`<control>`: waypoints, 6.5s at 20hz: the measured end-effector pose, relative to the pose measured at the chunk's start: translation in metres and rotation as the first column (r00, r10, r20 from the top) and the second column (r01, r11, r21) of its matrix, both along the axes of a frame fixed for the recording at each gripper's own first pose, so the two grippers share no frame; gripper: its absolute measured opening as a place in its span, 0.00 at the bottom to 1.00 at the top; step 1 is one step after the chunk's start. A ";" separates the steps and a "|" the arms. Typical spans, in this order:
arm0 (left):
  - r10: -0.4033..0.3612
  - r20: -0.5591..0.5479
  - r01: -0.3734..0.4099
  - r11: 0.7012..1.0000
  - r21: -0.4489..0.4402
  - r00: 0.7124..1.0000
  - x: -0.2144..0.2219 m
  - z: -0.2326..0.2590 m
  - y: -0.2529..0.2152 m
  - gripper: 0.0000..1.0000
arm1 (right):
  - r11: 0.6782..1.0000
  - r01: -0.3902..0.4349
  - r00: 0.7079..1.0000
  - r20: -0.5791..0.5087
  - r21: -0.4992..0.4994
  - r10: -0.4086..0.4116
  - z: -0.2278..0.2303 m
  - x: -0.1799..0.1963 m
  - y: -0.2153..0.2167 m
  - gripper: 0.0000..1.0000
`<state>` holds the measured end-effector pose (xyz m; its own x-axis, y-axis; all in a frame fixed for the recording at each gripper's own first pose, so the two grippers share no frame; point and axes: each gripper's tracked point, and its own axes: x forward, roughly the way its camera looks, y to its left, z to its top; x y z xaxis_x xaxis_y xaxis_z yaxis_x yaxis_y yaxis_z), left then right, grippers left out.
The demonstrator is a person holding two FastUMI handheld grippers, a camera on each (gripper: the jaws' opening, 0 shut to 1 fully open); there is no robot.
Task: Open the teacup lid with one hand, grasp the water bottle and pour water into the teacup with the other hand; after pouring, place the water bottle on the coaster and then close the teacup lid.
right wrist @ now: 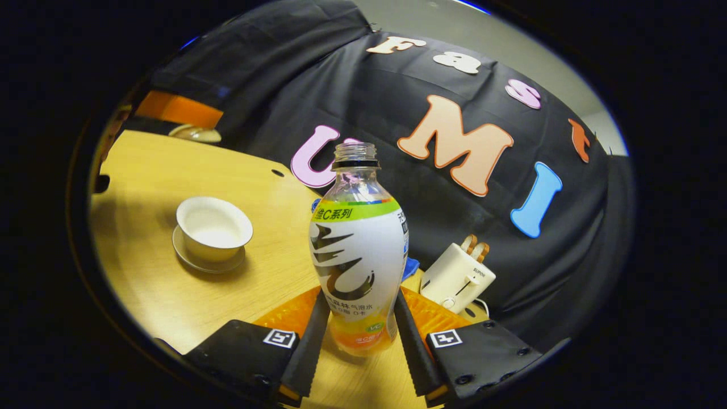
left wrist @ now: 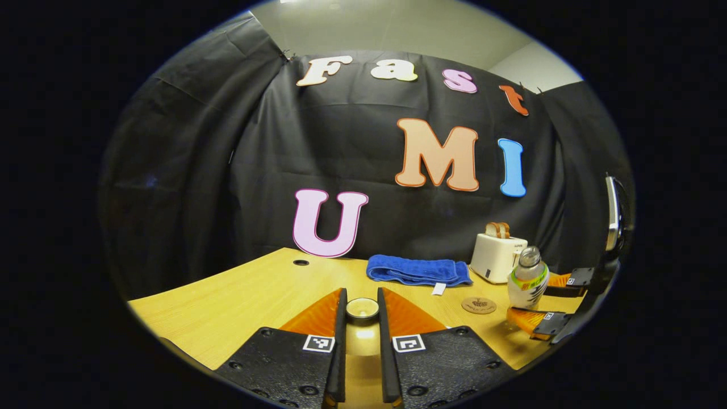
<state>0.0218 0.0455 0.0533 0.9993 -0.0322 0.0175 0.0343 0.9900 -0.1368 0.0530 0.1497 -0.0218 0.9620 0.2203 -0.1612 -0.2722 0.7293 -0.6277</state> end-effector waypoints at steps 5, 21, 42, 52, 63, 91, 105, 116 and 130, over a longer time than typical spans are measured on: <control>0.014 0.009 -0.014 1.000 -0.014 1.000 -0.003 0.007 0.009 0.22 | 0.983 0.012 0.999 0.049 -0.181 -0.003 -0.005 0.010 0.001 0.70; 0.025 0.023 -0.024 0.999 -0.041 0.999 -0.008 0.016 0.021 0.22 | 0.743 -0.025 0.970 0.163 -0.669 0.180 -0.027 0.008 0.021 0.69; 0.018 0.022 -0.017 0.999 -0.048 1.000 -0.010 0.018 0.020 0.22 | 0.468 0.055 0.897 0.250 -0.882 0.365 0.011 0.013 0.042 0.69; 0.019 0.021 -0.017 0.998 -0.055 1.000 -0.010 0.018 0.020 0.22 | 0.343 0.099 0.856 0.255 -0.934 0.449 0.029 0.015 0.055 0.70; 0.014 0.024 -0.012 0.998 -0.056 1.000 -0.011 0.019 0.020 0.23 | 0.337 0.108 0.839 0.267 -0.936 0.474 0.032 0.010 0.062 0.70; -0.028 0.019 0.029 0.997 -0.066 0.999 -0.008 0.016 0.017 0.23 | 0.938 -0.105 0.994 -0.006 -0.330 0.109 -0.008 0.023 0.030 0.67; -0.054 0.015 0.055 0.996 -0.073 0.998 -0.007 0.015 0.014 0.22 | 0.958 0.092 0.986 -0.159 0.272 -0.049 0.010 0.097 0.004 0.69; -0.074 0.017 0.075 0.994 -0.075 0.997 -0.007 0.014 0.012 0.23 | 0.826 0.219 0.968 -0.220 0.520 -0.118 0.002 0.145 -0.017 0.70; -0.102 -0.001 0.102 0.990 -0.098 0.995 -0.004 0.006 -0.001 0.22 | 0.754 0.272 0.955 -0.262 0.598 -0.137 -0.018 0.144 -0.024 0.77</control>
